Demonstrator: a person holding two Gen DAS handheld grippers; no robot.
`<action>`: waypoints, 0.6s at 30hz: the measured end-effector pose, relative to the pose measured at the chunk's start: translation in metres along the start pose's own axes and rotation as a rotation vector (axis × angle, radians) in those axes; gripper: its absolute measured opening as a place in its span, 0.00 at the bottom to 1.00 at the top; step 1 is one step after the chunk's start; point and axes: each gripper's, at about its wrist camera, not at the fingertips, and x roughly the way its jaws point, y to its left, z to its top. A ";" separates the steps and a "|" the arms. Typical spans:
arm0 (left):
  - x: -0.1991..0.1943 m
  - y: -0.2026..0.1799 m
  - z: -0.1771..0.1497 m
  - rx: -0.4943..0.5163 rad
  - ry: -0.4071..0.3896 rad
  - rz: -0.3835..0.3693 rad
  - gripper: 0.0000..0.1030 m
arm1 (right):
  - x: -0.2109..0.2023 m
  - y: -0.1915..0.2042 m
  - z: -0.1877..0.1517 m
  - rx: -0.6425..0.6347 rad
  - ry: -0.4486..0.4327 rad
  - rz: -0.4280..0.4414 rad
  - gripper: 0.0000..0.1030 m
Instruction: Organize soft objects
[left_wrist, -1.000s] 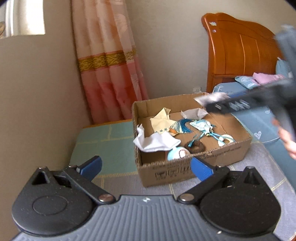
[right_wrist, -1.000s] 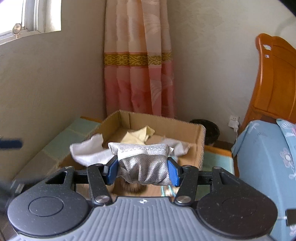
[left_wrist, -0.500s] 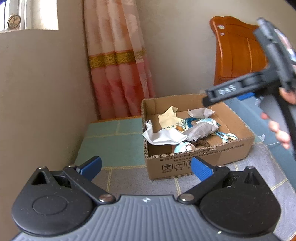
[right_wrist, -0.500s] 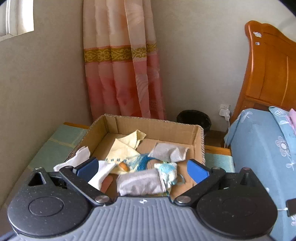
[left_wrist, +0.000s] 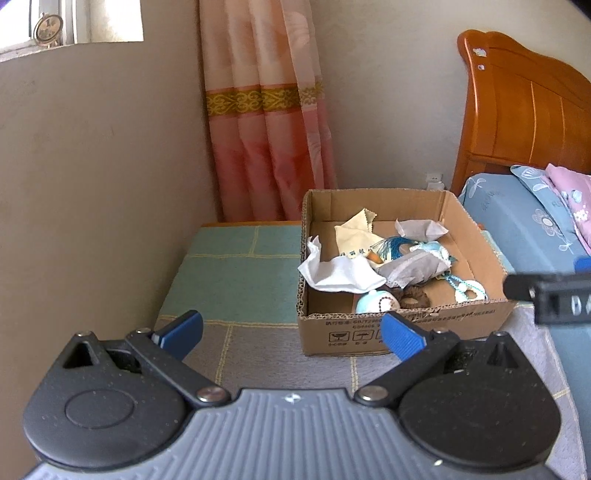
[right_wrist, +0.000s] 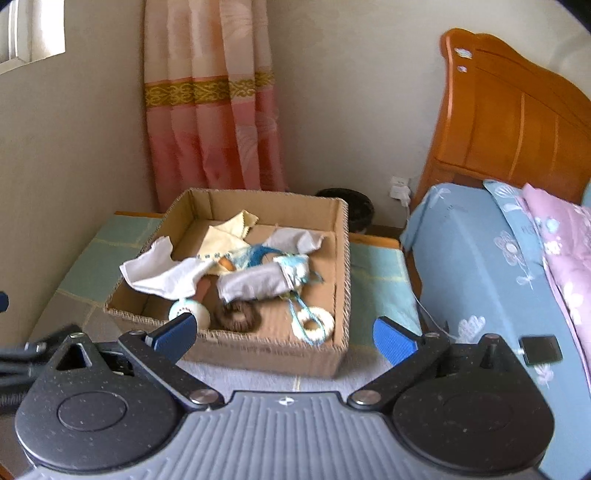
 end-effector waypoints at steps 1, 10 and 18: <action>-0.001 -0.002 0.001 0.002 0.000 0.001 0.99 | -0.002 -0.001 -0.003 0.010 0.004 -0.002 1.00; -0.003 -0.014 0.002 0.030 0.007 0.000 0.99 | -0.013 -0.003 -0.017 0.056 0.016 0.014 1.00; -0.008 -0.017 0.005 0.028 0.003 0.000 1.00 | -0.016 -0.004 -0.018 0.060 0.011 0.019 1.00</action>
